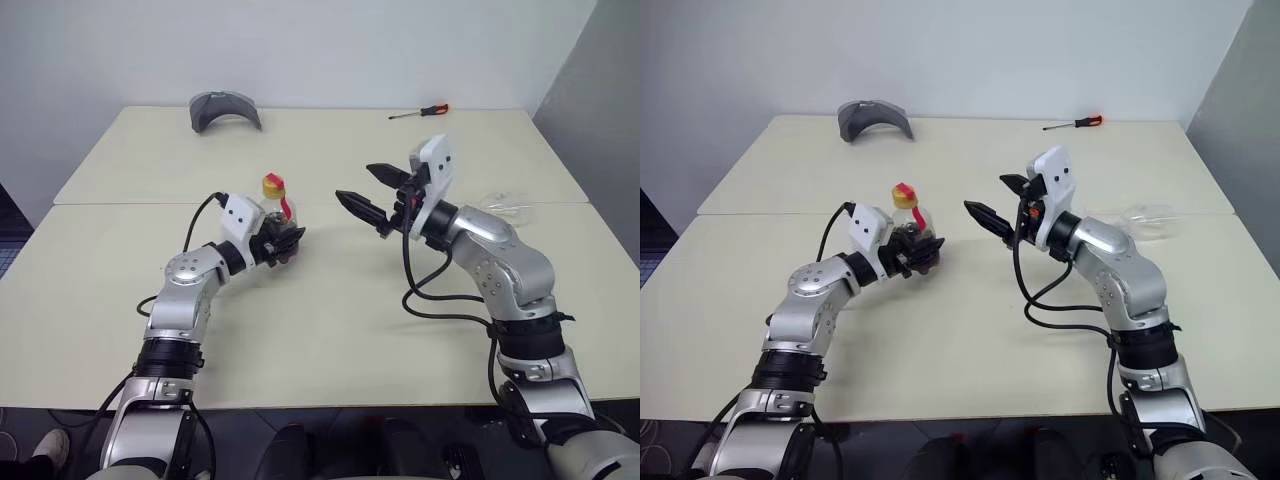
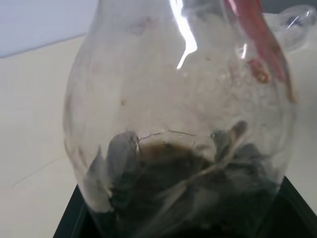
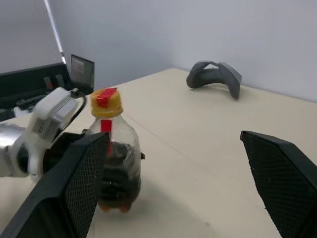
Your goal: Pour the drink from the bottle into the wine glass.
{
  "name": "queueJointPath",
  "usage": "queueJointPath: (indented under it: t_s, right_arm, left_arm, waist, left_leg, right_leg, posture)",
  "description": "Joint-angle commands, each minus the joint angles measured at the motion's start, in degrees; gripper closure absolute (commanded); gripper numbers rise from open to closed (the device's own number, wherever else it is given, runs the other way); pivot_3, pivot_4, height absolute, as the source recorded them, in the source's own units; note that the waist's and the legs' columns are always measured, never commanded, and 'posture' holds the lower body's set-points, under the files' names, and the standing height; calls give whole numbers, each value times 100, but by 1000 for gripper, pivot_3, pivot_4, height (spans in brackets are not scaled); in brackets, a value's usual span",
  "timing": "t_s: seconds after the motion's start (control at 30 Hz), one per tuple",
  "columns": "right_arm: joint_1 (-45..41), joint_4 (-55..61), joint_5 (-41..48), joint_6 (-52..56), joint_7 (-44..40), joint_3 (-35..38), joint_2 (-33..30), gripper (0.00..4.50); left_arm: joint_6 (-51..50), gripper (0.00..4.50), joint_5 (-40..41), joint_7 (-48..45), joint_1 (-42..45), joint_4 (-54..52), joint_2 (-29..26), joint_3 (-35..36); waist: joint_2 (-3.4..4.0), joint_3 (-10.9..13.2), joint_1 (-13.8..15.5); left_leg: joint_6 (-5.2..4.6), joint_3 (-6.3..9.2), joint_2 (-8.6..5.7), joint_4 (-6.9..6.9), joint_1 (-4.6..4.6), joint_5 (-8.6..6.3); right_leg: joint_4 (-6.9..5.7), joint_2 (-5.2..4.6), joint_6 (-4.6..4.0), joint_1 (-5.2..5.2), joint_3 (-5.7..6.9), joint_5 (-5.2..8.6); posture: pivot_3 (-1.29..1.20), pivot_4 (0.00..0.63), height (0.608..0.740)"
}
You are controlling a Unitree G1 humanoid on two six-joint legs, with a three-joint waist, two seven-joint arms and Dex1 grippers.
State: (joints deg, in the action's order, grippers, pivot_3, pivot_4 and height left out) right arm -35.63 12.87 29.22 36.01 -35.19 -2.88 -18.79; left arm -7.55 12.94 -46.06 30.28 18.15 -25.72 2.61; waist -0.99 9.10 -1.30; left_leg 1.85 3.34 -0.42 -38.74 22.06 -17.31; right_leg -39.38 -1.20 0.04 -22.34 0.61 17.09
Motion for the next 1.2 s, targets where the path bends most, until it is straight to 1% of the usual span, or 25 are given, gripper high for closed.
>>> queueJointPath:
  t_s: [0.03, 0.1, 0.23, 0.33, 0.4, 0.53, 0.7, 0.83, 0.9, 1.0, 1.13, 1.2]
  right_arm:
    - [575, 1047, 686, 87, -953, 90, -539, 0]
    - [887, 1241, 770, 23, -1219, 58, -792, 0]
    - [1258, 1315, 772, -154, -1502, 25, -1015, 0]
    - [1324, 1359, 765, -230, -1499, 12, -1024, 0]
    - [1305, 1385, 833, -201, -1462, 75, -1026, 0]
    - [1249, 1461, 1051, -112, -1422, 285, -1092, 0]
    - [1191, 1577, 1223, 112, -1376, 371, -1265, 0]
    - [1242, 1624, 1312, 159, -1394, 397, -1376, 0]
    - [1219, 1605, 1342, 175, -1384, 382, -1386, 0]
    - [1148, 1521, 1342, 170, -1379, 339, -1396, 0]
    - [1001, 1450, 1340, 229, -1285, 271, -1334, 0]
    - [969, 1443, 1351, 253, -1262, 267, -1327, 0]
  left_arm:
    - [573, 2183, 144, -560, 390, 358, -270, 154]
    - [699, 2183, 148, -723, 525, 621, -319, 143]
    - [788, 2183, 121, -1011, 481, 825, -331, 43]
    - [773, 2183, 318, -1504, 169, 597, -316, -13]
    - [686, 2183, 448, -1636, -61, 351, -262, -6]
    - [542, 2183, 621, -1494, -379, -156, -169, 81]
    - [943, 2183, 574, -1343, -702, -384, -172, 164]
    - [955, 2183, 617, -1409, -998, -726, -206, 83]
    - [1060, 2183, 589, -1500, -1091, -818, -242, 46]
    - [1285, 2183, 463, -1562, -1063, -665, -280, 20]
    - [1434, 972, 420, -1627, -939, -281, -287, 26]
    - [1388, 220, 417, -1594, -944, -276, -258, 4]
  waist:
    - [-1, 4, 25]
    - [-2, 7, 28]
    - [-3, 7, 22]
    - [-2, 8, -32]
    - [-1, 9, -58]
    - [-2, 11, -25]
    - [-3, 11, -15]
    - [-2, 11, -12]
    - [-2, 11, -11]
    - [-2, 11, -9]
    - [-2, 11, -7]
    - [-2, 11, -9]
  left_leg:
    - [-1, 1, 0, 0, 3, 0]
    - [-3, -1, -2, -2, 6, -1]
    - [-8, -1, -2, -3, 0, -4]
    - [-7, -2, -1, 0, -1, -4]
    - [-6, -6, 0, 0, -1, -4]
    - [-6, 2, 2, -1, 0, -4]
    - [-7, 2, 1, -2, 0, -4]
    - [-7, 2, 1, -1, 0, -4]
    - [-7, 2, 1, -1, 0, -4]
    - [-8, 3, 1, -1, 0, -4]
    - [-8, 2, 1, -1, -1, -4]
    - [-8, 1, 1, -1, -1, -5]
  right_leg:
    - [7, 0, 0, 1, 1, 0]
    - [15, 0, 1, 3, 1, -1]
    - [13, 1, 3, 8, 1, -2]
    - [14, 3, 3, 6, -1, -1]
    - [14, 3, 3, 5, -6, -1]
    - [14, 2, 3, 7, 0, -1]
    - [16, 1, 3, 9, -1, -1]
    - [19, 1, 3, 9, -1, -1]
    - [18, 1, 3, 9, -1, -1]
    - [18, 1, 2, 9, 0, -1]
    - [18, 1, 2, 9, 1, -2]
    - [18, 1, 3, 9, 1, -1]
  posture:
    - [0, 150, 740]
    - [0, 150, 740]
    - [0, 150, 740]
    - [0, 150, 740]
    - [0, 150, 740]
    - [0, 150, 740]
    - [0, 150, 740]
    - [0, 150, 740]
    - [0, 150, 740]
    - [0, 150, 740]
    - [0, 150, 740]
    - [0, 150, 740]
